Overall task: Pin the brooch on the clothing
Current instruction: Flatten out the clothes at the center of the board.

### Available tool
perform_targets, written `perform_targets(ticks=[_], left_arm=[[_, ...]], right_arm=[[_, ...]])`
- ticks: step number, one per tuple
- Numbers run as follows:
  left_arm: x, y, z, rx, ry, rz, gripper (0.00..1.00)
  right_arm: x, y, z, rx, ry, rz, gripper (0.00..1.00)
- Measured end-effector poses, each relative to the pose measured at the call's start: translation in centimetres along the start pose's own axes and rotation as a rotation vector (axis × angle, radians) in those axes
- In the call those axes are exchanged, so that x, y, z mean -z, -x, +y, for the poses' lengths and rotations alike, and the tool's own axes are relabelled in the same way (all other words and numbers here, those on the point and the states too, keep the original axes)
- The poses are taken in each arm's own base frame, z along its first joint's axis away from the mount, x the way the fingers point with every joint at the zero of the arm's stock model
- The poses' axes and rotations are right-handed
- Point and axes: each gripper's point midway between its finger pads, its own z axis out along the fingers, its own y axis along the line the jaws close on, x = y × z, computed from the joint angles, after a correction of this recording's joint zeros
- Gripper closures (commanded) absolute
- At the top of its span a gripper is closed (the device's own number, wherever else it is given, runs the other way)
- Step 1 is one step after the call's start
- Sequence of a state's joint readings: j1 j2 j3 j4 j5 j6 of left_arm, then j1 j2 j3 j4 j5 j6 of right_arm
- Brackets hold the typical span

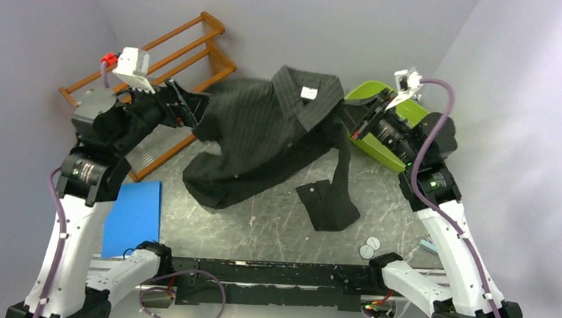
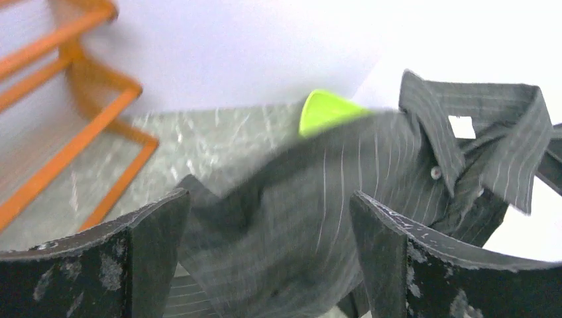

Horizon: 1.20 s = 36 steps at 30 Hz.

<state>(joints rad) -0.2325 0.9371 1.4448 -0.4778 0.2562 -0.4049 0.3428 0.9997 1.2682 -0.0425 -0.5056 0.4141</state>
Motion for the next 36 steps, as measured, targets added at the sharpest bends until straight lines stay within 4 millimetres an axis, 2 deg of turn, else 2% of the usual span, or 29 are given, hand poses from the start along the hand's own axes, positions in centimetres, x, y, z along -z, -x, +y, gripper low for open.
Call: perform_targets(ticks=[2,4,5,6,8,10,11,12,14,15,22,25,28,31,36], left_arm=[[-0.6,-1.9,1.4,0.017,0.051,0.057,0.05],[-1.5,-4.9,3.6,0.039,0.129,0.15,0.05],[-1.8,-6.4,4.7,0.047,0.167,0.198,0.05],[-2.2,-7.8,5.5,0.052,0.194,0.241,0.05],[-3.1,-11.5,7.5,0.064,0.245,0.36,0.05],[-3.7,-14.3,8.5,0.073,0.26,0.455,0.05],[-4.1,-15.6,8.9,0.078,0.255,0.5,0.05],[-4.6,-16.9,9.1,0.081,0.239,0.547,0.05],[-5.5,-18.9,9.2,0.082,0.195,0.621,0.08],[-5.9,-20.0,9.2,0.086,0.166,0.66,0.07],[-7.7,-28.6,7.8,0.149,-0.072,0.946,0.15],[-8.0,-33.0,6.6,0.12,-0.146,1.077,0.2],[-7.5,-37.0,5.4,0.076,-0.185,1.192,0.26],[-7.1,-39.2,5.4,0.023,-0.186,1.252,0.27],[-7.3,-39.6,7.7,-0.056,-0.104,1.256,0.27]], right_arm=[[0.5,-3.1,-1.5,-0.046,-0.052,0.052,1.0],[1.0,-8.4,-3.7,-0.126,-0.115,0.153,1.0],[1.7,-11.9,-5.0,-0.182,-0.155,0.218,1.0],[2.9,-16.4,-6.3,-0.255,-0.207,0.307,1.0],[7.0,-26.3,-8.4,-0.424,-0.341,0.526,1.0],[11.9,-33.3,-8.8,-0.563,-0.458,0.698,1.0],[14.5,-36.0,-8.6,-0.63,-0.517,0.772,1.0],[16.4,-37.7,-8.4,-0.677,-0.56,0.82,1.0],[18.1,-38.8,-8.1,-0.722,-0.603,0.853,1.0],[18.2,-38.7,-8.0,-0.726,-0.607,0.845,1.0],[16.2,-35.6,-8.9,-0.632,-0.582,0.757,1.0],[15.8,-35.0,-9.4,-0.596,-0.582,0.75,1.0],[15.8,-35.0,-9.6,-0.582,-0.582,0.758,1.0],[15.8,-35.1,-9.6,-0.576,-0.58,0.764,1.0],[15.7,-34.9,-9.6,-0.569,-0.574,0.761,1.0]])
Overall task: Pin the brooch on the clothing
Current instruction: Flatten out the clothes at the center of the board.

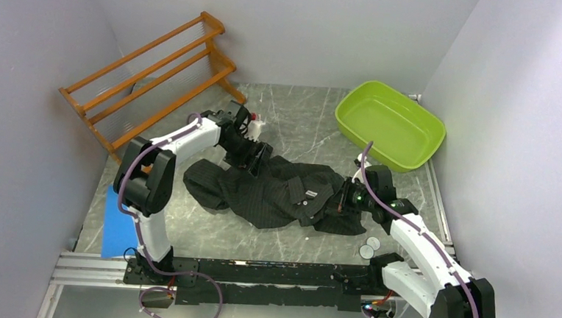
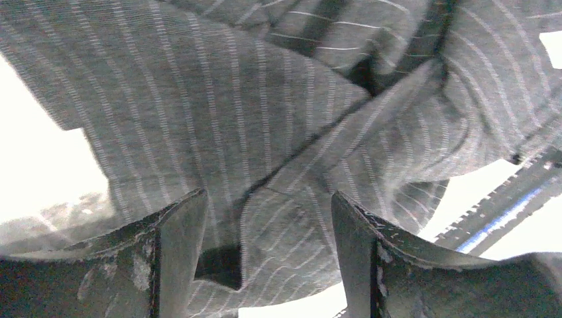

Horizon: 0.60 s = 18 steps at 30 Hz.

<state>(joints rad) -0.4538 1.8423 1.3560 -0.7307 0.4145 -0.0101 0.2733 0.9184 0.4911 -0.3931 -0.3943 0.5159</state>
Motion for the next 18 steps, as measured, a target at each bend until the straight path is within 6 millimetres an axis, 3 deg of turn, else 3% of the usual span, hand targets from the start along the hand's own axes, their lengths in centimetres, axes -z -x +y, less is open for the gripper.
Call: perform_targets(ticks=[5,8,13,18], left_arm=[[0.2,-0.2,2.4,-0.014,0.118,0.007,0.27],[0.2,-0.9,3.2,-0.015,0.163,0.03,0.36],[0.4,-1.8,3.1,-0.026,0.157,0.065,0.49],[0.4,-3.1,2.1,-0.046,0.122,0.117,0.49]], right_arm=[[-0.1,0.1,0.1,0.001,0.005,0.001,1.0],[-0.2,0.0,0.0,-0.001,0.003,0.006,1.0],[-0.2,0.4,0.3,0.001,0.006,0.003,1.0],[0.1,1.6,1.0,0.017,0.019,-0.023,1.0]])
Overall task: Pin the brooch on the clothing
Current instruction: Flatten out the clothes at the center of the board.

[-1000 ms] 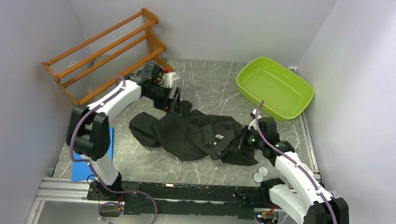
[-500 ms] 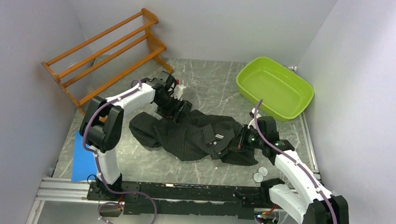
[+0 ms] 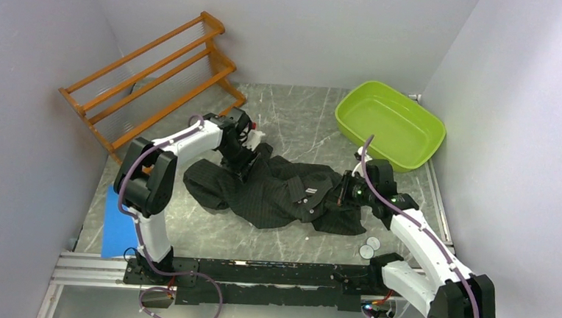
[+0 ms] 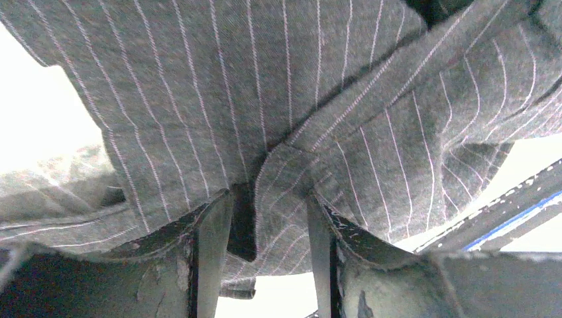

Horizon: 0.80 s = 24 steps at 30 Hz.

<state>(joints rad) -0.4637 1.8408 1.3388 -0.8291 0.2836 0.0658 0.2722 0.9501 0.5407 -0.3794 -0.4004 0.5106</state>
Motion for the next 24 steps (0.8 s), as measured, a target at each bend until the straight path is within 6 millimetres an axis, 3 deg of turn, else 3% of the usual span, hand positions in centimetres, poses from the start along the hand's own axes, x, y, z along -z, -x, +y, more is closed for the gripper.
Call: perform_targets(ticks=[5,7,12,17,21,24], left_arm=[[0.1,-1.6,-0.6,0.002,-0.013,0.044,0.5],[0.0,-2.2,-0.6,0.007,-0.012,0.059,0.59],[0.0,-2.6,-0.1,0.012,0.015,0.074,0.96],[0.8,-2.0,0.0,0.011,0.035,0.042,0.97],[4.5,0.6,-0.1,-0.003,0.091,-0.092,0.97],[9.9,4.0,-0.2,-0.019,0.173,-0.297,0.97]], right_arm=[[0.1,0.8,0.4,0.015,0.008,-0.018,1.0],[0.1,1.0,0.5,0.018,0.007,-0.02,1.0],[0.3,2.1,1.1,0.031,0.015,-0.042,1.0],[1.2,4.4,2.5,0.062,0.032,-0.099,1.0],[2.7,7.8,5.0,0.11,0.067,-0.181,1.0],[4.5,11.6,7.9,0.163,0.109,-0.265,1.0]])
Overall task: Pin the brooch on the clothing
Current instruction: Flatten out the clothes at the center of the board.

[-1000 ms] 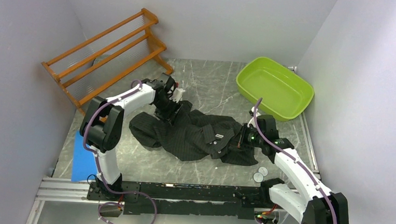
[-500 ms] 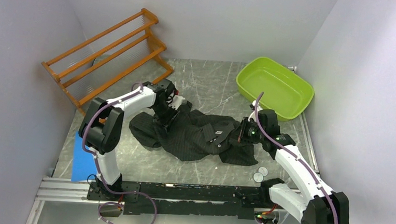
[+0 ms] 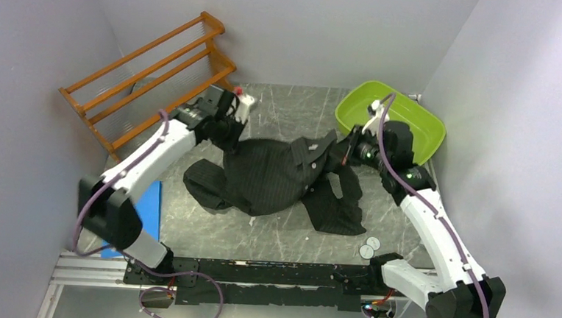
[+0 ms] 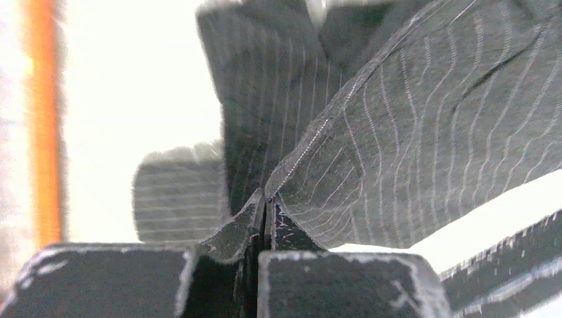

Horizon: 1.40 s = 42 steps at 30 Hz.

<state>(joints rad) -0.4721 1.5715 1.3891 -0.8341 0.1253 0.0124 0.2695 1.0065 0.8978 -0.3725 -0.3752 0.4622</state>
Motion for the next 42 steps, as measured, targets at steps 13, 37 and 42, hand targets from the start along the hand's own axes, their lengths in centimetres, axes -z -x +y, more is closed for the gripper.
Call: perform_targets(ticks=[13,37,42], left_arm=[[29.6,14.9,0.2,0.012,0.202,-0.972,0.97],[51.8,10.8,-6.1,-0.108,0.009,-1.536,0.97],[47.4,11.0,-3.4,0.016,0.102,-1.405,0.98]], right_arm=[[9.6,19.9,15.8,0.306,0.324,-0.453,1.0],[29.3,18.1,30.2,0.682,0.89,-0.684,1.0],[24.5,17.9,27.9,0.605,0.85,-0.586,1.0]])
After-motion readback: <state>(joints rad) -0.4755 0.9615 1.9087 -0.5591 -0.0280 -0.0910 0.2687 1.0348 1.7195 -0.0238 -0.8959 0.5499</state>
